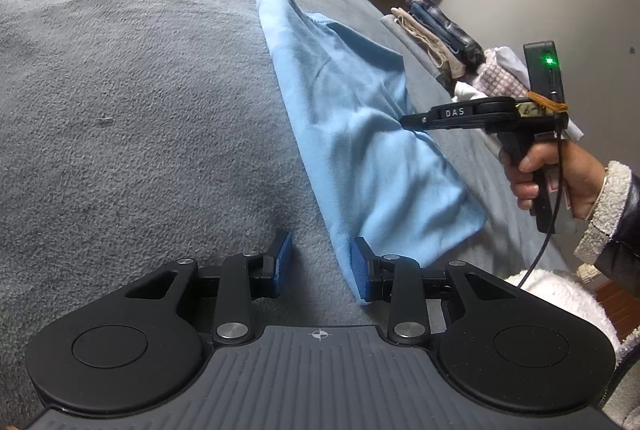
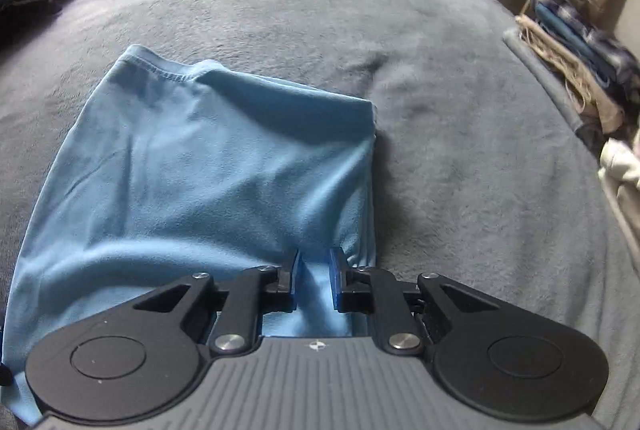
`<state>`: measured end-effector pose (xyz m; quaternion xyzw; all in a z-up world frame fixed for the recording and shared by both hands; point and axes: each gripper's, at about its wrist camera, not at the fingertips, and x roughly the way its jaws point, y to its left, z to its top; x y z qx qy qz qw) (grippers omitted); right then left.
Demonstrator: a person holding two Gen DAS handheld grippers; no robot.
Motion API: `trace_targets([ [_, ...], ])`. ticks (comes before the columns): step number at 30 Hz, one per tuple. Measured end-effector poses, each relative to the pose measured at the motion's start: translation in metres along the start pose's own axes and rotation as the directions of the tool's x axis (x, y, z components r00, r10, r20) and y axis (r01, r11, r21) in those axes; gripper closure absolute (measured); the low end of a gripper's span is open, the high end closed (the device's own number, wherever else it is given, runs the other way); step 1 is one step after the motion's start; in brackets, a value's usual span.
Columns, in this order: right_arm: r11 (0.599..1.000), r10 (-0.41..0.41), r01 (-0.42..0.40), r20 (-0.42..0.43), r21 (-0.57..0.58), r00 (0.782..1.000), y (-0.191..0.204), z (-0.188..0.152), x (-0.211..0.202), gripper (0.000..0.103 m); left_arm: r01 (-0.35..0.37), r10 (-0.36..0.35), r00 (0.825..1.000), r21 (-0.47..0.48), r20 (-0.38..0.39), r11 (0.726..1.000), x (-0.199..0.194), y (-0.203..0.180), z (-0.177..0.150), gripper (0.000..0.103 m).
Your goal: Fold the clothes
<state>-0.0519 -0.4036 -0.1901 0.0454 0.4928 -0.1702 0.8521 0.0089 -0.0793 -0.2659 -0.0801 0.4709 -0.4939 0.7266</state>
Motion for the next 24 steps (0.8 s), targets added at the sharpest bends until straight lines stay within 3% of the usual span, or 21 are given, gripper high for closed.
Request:
trace_targets([
  [2,0.997,-0.042,0.043,-0.02,0.06,0.999,-0.013,-0.003,-0.008,0.08,0.006,-0.006,1.0,-0.002,-0.002,1.0,0.0,0.002,0.0,0.071],
  [6,0.995,-0.062,0.06,0.02,0.086,0.998,-0.023,0.001,-0.025,0.081,0.008,-0.008,1.0,-0.006,-0.003,1.0,0.002,0.002,0.001,0.071],
  [8,0.997,-0.042,0.036,0.076,0.075,0.996,-0.017,0.008,-0.029,0.081,0.006,-0.006,1.0,-0.003,-0.003,1.0,0.001,0.001,0.001,0.071],
  [13,0.995,0.046,-0.055,0.106,0.082,0.993,-0.01,0.044,0.01,0.081,-0.001,0.001,1.0,-0.003,-0.001,1.0,0.001,-0.002,0.0,0.071],
  [17,0.95,0.063,-0.096,0.121,0.297,0.991,-0.04,0.07,0.051,0.08,0.0,0.0,1.0,0.002,-0.008,1.0,0.001,-0.003,0.0,0.071],
  [20,0.912,0.018,-0.08,0.154,0.403,0.988,-0.058,0.074,0.048,0.08,0.009,-0.009,1.0,-0.003,-0.012,1.0,0.0,-0.001,0.0,0.071],
  [24,0.926,0.106,-0.175,0.216,0.335,0.971,-0.051,0.07,0.015,0.08,0.023,-0.023,1.0,-0.017,-0.012,1.0,0.0,0.002,0.0,0.071],
])
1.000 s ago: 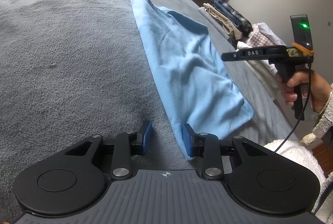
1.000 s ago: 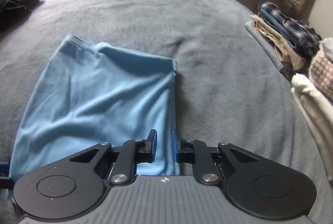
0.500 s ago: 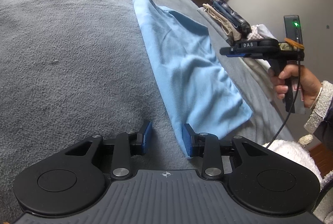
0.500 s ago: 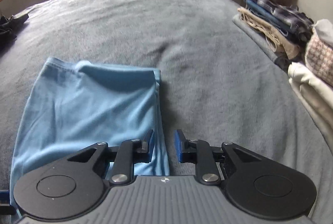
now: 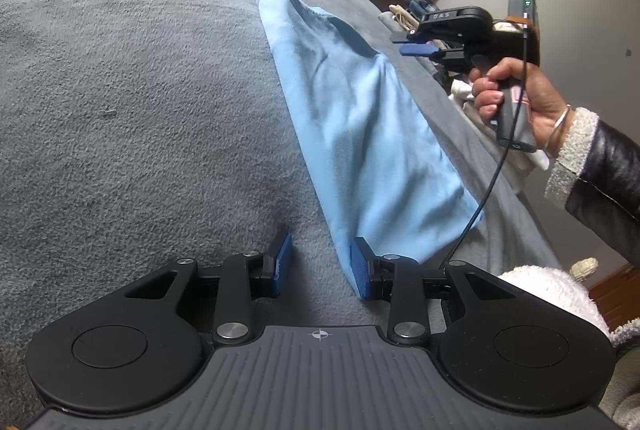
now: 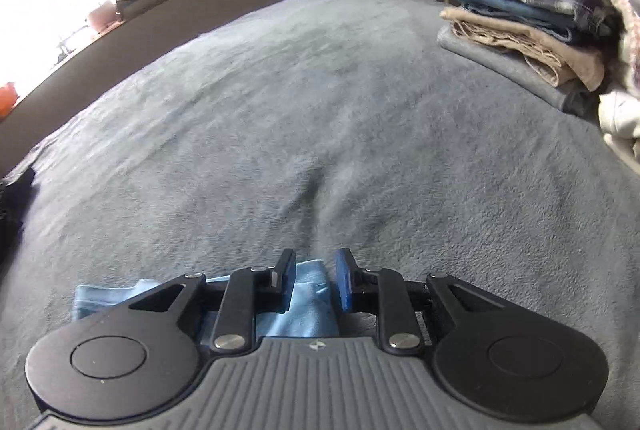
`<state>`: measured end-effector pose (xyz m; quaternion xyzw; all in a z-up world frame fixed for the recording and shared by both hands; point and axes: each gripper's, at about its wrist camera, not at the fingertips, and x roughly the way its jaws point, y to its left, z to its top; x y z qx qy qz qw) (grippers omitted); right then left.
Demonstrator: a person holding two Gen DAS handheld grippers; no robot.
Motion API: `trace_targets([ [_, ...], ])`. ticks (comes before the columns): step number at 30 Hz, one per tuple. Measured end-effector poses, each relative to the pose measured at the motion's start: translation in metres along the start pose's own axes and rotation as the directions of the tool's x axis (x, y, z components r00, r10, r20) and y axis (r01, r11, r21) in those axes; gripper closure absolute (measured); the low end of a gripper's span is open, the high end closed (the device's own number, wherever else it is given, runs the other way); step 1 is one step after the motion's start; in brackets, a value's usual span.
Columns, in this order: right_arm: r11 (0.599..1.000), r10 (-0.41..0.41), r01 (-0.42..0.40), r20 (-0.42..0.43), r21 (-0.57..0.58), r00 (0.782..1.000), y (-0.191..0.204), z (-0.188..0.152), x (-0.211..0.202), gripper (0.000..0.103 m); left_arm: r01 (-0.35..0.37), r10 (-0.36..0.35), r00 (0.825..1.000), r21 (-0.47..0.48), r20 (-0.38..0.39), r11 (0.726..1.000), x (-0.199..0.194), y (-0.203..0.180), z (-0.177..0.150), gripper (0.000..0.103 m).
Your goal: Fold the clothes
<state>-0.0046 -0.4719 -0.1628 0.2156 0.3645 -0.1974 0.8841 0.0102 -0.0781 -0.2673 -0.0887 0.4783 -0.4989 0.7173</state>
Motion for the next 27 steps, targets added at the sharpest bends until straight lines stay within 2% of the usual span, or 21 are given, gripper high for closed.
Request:
trace_targets([
  [2,0.995,0.092,-0.094,-0.05,-0.037,0.994,0.012,-0.004,-0.006,0.08,0.006,-0.006,1.0,-0.003,0.001,1.0,0.0,0.001,0.0,0.071],
  [4,0.983,0.163,-0.173,-0.138,-0.066,0.977,0.028,-0.01,0.007,0.08,0.007,-0.007,1.0,-0.001,0.003,1.0,-0.001,0.001,-0.001,0.071],
  [5,0.978,0.179,-0.195,-0.176,-0.08,0.968,0.037,-0.013,0.017,0.08,0.007,-0.007,1.0,0.0,0.004,1.0,-0.001,0.0,-0.002,0.071],
  [7,0.981,0.156,-0.176,-0.207,-0.08,0.966,0.05,-0.016,0.045,0.08,0.005,-0.005,1.0,0.001,0.006,1.0,-0.002,-0.001,-0.002,0.071],
  [9,0.989,0.138,-0.144,-0.178,-0.02,0.974,0.052,-0.012,0.066,0.082,0.004,-0.004,1.0,0.0,0.006,1.0,-0.001,-0.002,-0.002,0.071],
  [12,0.995,0.092,-0.09,-0.045,0.044,0.995,0.051,-0.003,0.06,0.081,0.009,-0.009,1.0,0.0,0.004,1.0,-0.003,-0.002,-0.003,0.071],
  [13,0.995,0.091,-0.089,-0.043,0.049,0.995,0.051,-0.001,0.055,0.08,0.012,-0.012,1.0,-0.003,0.004,1.0,-0.003,-0.001,-0.003,0.071],
  [15,0.989,0.146,-0.143,-0.075,0.044,0.986,0.051,0.001,0.042,0.08,0.02,-0.02,1.0,-0.012,0.005,1.0,-0.002,0.0,-0.002,0.071],
  [18,0.959,0.255,-0.274,-0.207,-0.067,0.944,0.07,-0.01,0.023,0.08,0.029,-0.029,1.0,-0.013,0.008,0.999,-0.003,0.0,-0.004,0.071],
  [20,0.925,0.31,-0.362,-0.322,-0.116,0.895,0.087,-0.02,0.02,0.079,0.032,-0.031,0.999,-0.013,0.011,0.999,-0.008,0.001,-0.007,0.071],
  [22,0.908,0.315,-0.399,-0.418,-0.129,0.852,0.105,-0.032,0.035,0.079,0.03,-0.03,0.999,-0.015,0.01,0.999,-0.013,0.001,-0.01,0.07],
  [23,0.909,0.298,-0.392,-0.435,-0.142,0.85,0.114,-0.037,0.043,0.079,0.029,-0.029,1.0,-0.016,0.009,0.999,-0.015,0.001,-0.01,0.07],
  [25,0.929,0.266,-0.34,-0.379,-0.143,0.886,0.127,-0.038,0.059,0.079,0.03,-0.03,1.0,-0.018,0.008,0.999,-0.018,0.0,-0.013,0.07],
  [27,0.951,0.277,-0.303,-0.267,-0.06,0.923,0.128,-0.03,0.066,0.079,0.035,-0.035,0.999,-0.025,0.007,0.999,-0.021,0.0,-0.016,0.07],
])
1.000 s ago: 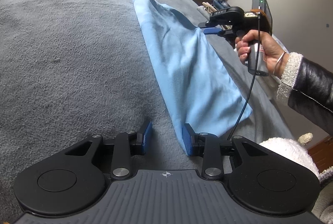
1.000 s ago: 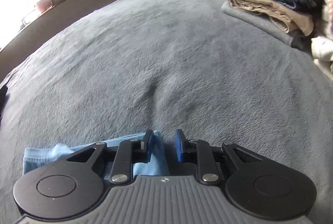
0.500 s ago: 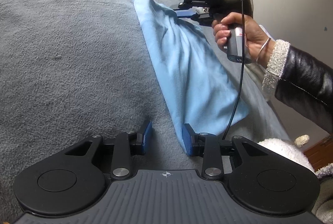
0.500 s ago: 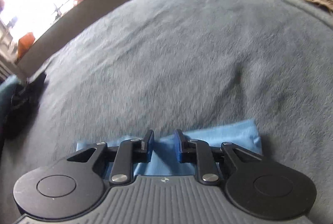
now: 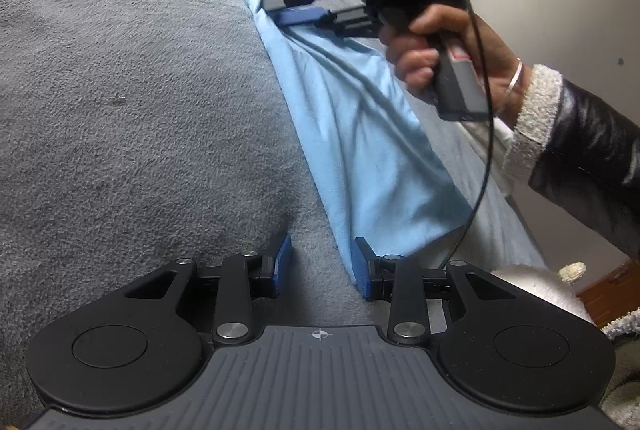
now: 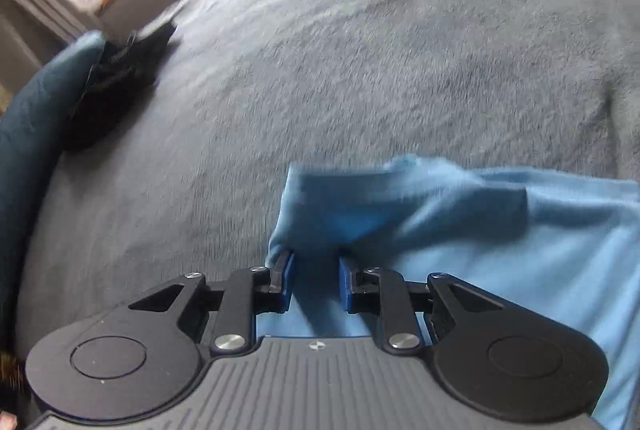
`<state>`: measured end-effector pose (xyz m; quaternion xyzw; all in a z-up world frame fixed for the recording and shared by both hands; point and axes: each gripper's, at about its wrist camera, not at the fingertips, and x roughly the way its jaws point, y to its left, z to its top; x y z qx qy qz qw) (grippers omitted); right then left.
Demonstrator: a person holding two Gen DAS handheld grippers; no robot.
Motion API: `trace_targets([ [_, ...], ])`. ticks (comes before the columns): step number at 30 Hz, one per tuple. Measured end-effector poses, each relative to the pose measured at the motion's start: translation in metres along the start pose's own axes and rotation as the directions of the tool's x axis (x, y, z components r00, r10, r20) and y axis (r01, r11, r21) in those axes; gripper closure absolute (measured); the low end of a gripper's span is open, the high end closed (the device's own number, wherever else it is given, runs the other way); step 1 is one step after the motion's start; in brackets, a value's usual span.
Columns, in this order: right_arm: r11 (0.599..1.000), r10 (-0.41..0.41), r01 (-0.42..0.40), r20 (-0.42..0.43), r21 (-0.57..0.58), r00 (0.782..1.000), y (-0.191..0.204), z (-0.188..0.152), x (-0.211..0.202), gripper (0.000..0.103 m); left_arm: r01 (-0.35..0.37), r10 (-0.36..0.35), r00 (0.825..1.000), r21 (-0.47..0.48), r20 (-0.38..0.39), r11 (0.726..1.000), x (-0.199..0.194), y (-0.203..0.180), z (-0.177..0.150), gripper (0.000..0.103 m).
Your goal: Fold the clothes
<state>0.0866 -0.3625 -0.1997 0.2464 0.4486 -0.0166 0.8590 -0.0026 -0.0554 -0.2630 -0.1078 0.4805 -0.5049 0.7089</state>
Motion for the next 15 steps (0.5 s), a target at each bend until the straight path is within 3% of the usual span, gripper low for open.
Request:
trace_targets([
  [2,0.994,-0.005,-0.005,0.09,0.109,0.996,-0.006,0.008,-0.004,0.079,0.009,-0.009,1.0,-0.015,0.0,1.0,-0.002,0.002,-0.001,0.07],
  [6,0.992,0.07,-0.076,0.062,0.1,0.996,-0.01,0.008,-0.036,0.079,0.027,-0.027,1.0,-0.03,0.002,0.999,-0.004,0.006,-0.002,0.07],
  [9,0.981,0.194,-0.193,-0.075,0.015,0.978,-0.009,-0.003,-0.06,0.075,0.04,-0.04,0.999,-0.036,0.004,0.999,-0.007,0.007,-0.005,0.07],
  [11,0.963,0.251,-0.266,-0.19,-0.054,0.949,-0.007,-0.018,-0.068,0.062,0.044,-0.044,0.999,-0.042,0.004,0.998,-0.007,0.007,-0.002,0.07],
  [15,0.973,0.168,-0.214,-0.357,-0.091,0.919,-0.007,-0.053,-0.048,0.062,0.036,-0.036,0.999,-0.039,0.001,0.999,-0.007,0.006,0.0,0.07],
])
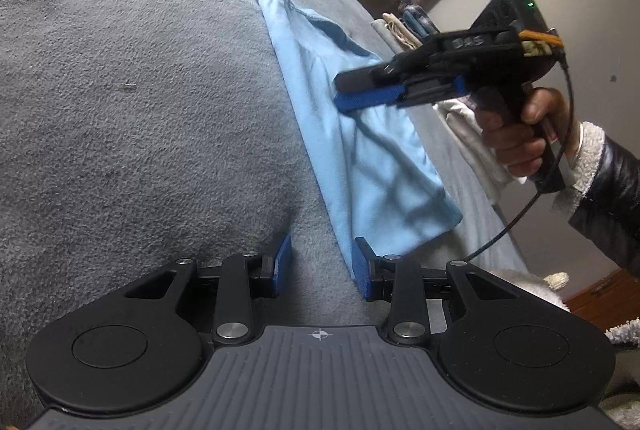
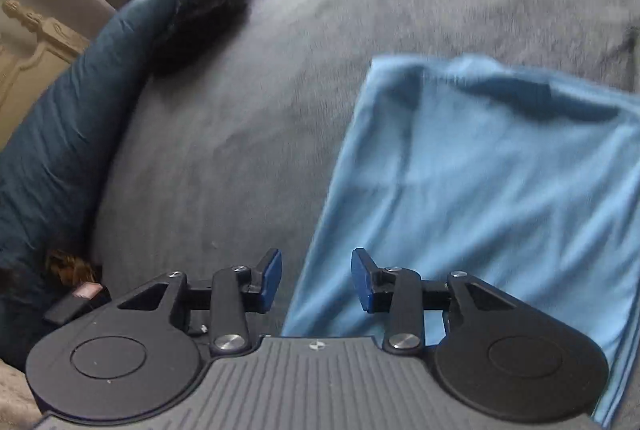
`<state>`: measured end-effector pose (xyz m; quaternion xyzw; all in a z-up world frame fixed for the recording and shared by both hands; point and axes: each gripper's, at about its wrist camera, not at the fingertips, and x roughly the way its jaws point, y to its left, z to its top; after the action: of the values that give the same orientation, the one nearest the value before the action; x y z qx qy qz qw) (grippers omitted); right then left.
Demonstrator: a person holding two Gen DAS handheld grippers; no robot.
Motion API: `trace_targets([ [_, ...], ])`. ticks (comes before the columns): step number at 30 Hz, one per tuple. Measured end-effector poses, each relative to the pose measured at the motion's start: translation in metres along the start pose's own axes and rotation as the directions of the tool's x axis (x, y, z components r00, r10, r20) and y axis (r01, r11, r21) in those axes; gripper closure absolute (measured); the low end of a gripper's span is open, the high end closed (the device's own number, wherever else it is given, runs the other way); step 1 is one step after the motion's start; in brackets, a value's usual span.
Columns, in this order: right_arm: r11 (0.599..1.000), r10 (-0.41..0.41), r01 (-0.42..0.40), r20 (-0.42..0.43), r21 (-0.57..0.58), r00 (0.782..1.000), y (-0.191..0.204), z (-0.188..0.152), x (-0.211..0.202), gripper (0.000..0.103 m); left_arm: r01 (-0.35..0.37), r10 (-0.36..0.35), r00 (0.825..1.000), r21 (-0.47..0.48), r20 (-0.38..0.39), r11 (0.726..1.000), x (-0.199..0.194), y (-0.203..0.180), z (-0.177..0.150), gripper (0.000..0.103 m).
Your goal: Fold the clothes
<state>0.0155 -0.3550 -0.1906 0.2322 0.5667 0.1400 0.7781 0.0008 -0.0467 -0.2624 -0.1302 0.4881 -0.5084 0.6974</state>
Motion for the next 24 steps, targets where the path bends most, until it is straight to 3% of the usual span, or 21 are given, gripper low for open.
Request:
trace_targets([
  [2,1.0,-0.018,0.017,0.006,0.019,1.0,-0.001,0.002,0.019,0.062,-0.007,0.007,1.0,0.002,-0.001,1.0,0.0,-0.001,0.0,0.07],
  [6,0.993,0.004,-0.025,0.182,0.112,0.983,0.0,0.025,0.029,0.062,-0.017,0.017,1.0,0.002,-0.002,1.0,-0.002,-0.004,-0.002,0.07],
  [8,0.99,0.004,-0.035,0.217,0.138,0.976,0.001,0.027,0.027,0.062,-0.017,0.017,1.0,-0.005,-0.003,1.0,-0.004,-0.004,-0.002,0.07],
  [12,0.997,0.013,-0.03,0.239,0.069,0.971,0.007,0.006,-0.003,0.063,0.0,0.0,1.0,-0.033,-0.01,0.999,-0.004,0.0,0.003,0.07],
  [15,0.995,0.011,-0.035,0.258,0.09,0.966,0.001,-0.016,-0.03,0.062,0.012,-0.012,1.0,-0.062,-0.006,0.998,-0.005,0.004,0.008,0.07],
  [20,0.988,-0.118,0.081,0.301,0.131,0.946,-0.003,-0.058,-0.046,0.065,-0.018,0.018,1.0,-0.02,-0.002,1.0,0.002,-0.006,0.016,0.069],
  [24,0.974,-0.222,0.206,0.223,0.096,0.949,0.0,-0.087,-0.024,0.07,-0.055,0.056,0.998,0.028,-0.01,0.998,0.01,-0.012,0.016,0.069],
])
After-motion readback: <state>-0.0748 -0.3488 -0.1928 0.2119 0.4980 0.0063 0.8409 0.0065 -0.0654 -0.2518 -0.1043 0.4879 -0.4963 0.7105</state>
